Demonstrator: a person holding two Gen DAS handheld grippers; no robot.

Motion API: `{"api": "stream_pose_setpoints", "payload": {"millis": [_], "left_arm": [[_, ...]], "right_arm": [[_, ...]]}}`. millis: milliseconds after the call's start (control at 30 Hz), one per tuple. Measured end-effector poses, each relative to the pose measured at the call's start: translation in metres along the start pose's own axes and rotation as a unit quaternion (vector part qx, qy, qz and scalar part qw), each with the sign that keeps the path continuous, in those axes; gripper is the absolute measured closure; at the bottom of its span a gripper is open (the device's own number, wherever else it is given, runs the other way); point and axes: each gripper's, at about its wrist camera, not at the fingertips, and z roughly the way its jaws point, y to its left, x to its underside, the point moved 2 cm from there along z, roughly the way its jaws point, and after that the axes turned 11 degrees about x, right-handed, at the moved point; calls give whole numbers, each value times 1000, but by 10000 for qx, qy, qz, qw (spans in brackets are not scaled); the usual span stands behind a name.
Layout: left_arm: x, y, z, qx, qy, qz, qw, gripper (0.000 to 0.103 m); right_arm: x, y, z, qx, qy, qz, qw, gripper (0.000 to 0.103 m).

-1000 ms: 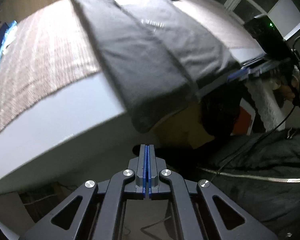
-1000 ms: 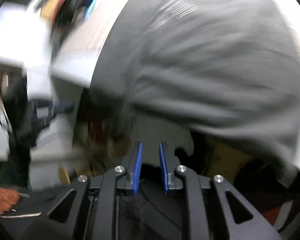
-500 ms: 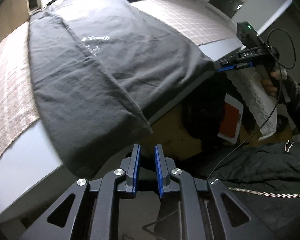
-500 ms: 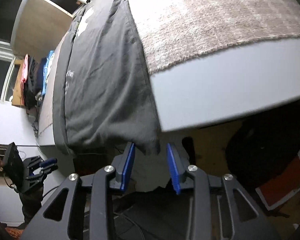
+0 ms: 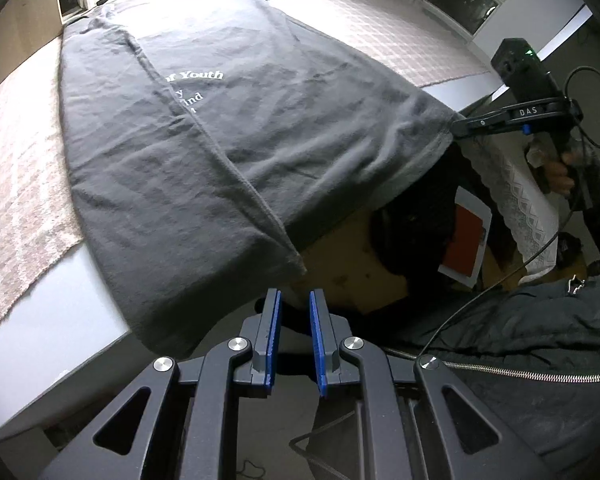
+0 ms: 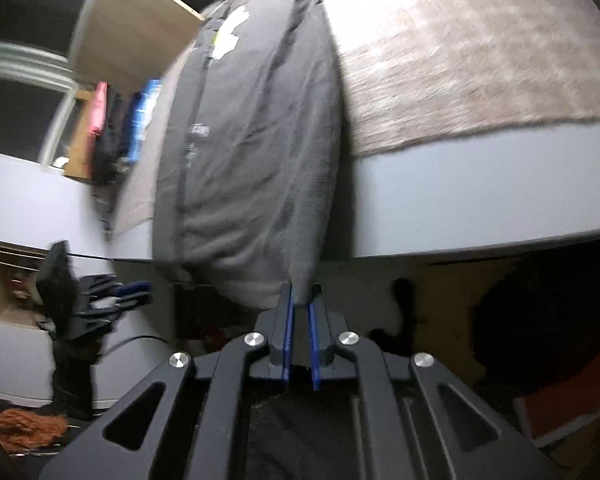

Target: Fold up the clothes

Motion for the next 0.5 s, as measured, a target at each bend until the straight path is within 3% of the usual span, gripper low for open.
{"api": "stream_pose_setpoints", "payload": {"millis": [67,100,167,367,500], "left_arm": [[-1,-1,-1,0,23,27,10000,89],[-1,-3,0,-18,40,43,10000,88],[-4,-6,0,-48,70,79,9999,88],[-41,-40,9,113,-138,529,9984,87],[-83,-74,22,455,-301,1051,9930,87]], "right_arm": [[-2,-10,-3,778,21,-130,9969,77],[-2,-13,-3,724,63,-66,9973,68],[-2,-17,-4,603,148,67,9981,68],[-32,-8,-54,203,-630,204,9976,68],[-74,0,-102,557,-1234,-42,9908,68]]}}
